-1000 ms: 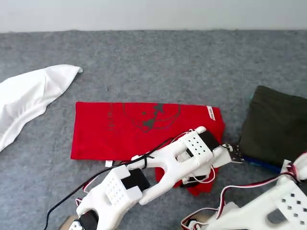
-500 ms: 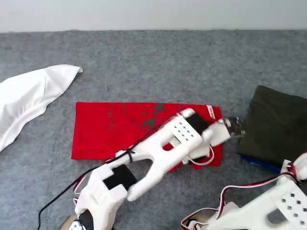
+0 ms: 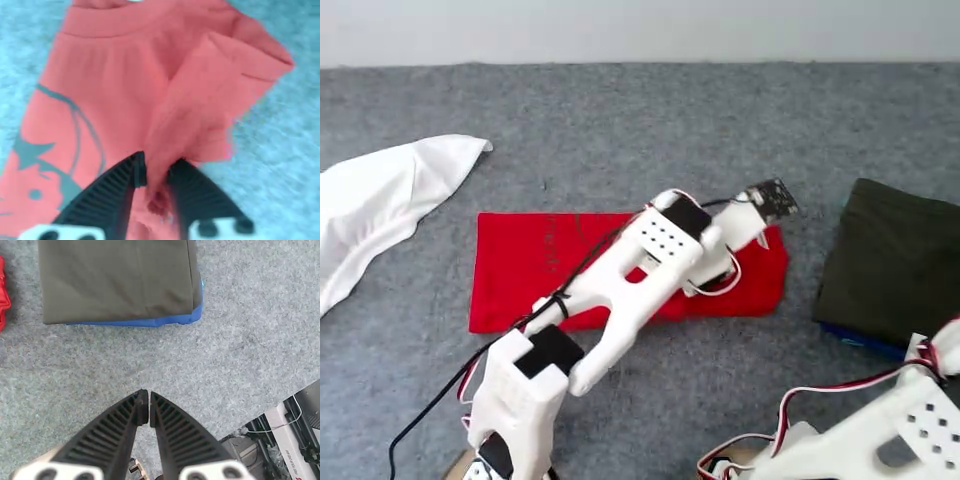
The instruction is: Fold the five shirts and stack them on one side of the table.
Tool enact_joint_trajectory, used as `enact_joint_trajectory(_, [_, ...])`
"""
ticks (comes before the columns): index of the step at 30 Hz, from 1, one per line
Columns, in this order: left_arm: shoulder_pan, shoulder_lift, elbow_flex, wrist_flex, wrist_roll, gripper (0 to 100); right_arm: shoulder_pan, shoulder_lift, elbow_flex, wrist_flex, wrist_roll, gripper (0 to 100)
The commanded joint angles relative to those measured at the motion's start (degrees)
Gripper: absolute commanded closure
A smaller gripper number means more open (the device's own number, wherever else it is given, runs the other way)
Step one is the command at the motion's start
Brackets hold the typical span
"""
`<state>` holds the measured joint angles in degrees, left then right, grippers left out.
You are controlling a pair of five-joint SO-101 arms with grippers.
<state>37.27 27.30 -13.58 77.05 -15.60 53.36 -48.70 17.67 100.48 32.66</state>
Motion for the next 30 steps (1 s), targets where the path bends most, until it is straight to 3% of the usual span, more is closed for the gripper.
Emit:
enact_joint_trajectory(1, [-3.6,-1.0,-1.4,-2.5,2.3,77,0.3,-1.2,-2.5,2.2,0.6,98.4])
enact_joint_trajectory(5, [-7.2,4.4,-1.4,-6.4,3.3,77,0.3,-1.3,-2.5,2.2,0.6,98.4])
enact_joint_trajectory(9, [-8.4,7.2,-2.8,-5.5,3.3,77,0.3,-1.3,-2.5,2.2,0.6,98.3])
enact_joint_trajectory(15, [-9.1,7.0,-11.4,3.2,3.5,77,0.3,-1.3,-2.5,2.2,0.5,98.3])
enact_joint_trajectory(23, [-8.6,7.0,-25.3,23.6,3.7,77,0.3,-1.4,-2.5,2.2,0.4,98.3])
enact_joint_trajectory(30, [-7.5,2.7,-14.0,23.1,3.0,80,0.3,-1.4,-2.5,2.2,0.3,98.3])
